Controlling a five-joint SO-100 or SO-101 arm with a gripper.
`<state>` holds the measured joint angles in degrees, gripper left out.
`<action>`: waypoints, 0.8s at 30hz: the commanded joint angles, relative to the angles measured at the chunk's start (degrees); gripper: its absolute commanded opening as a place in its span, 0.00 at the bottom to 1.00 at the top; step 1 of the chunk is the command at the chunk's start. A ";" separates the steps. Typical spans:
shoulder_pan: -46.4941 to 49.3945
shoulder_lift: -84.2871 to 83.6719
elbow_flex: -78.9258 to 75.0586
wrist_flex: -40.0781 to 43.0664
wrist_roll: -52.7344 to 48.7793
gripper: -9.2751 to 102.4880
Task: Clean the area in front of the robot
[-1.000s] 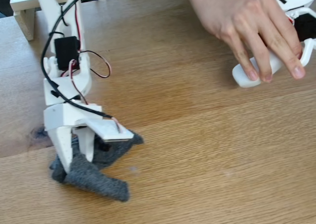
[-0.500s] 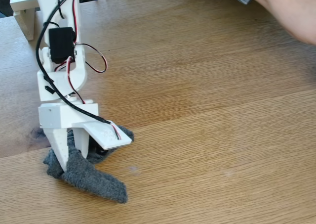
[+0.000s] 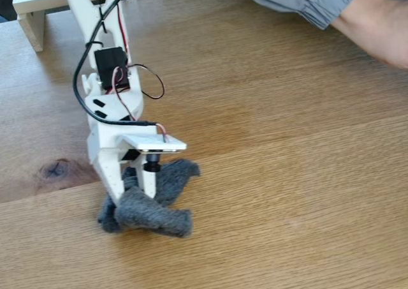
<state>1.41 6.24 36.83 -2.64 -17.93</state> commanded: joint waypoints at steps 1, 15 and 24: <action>-2.64 -0.97 -1.76 -1.93 1.05 0.08; -14.41 -1.85 -1.76 2.20 16.08 0.08; -24.17 3.16 -1.05 5.45 19.34 0.08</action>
<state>-12.48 3.78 36.04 1.76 -0.53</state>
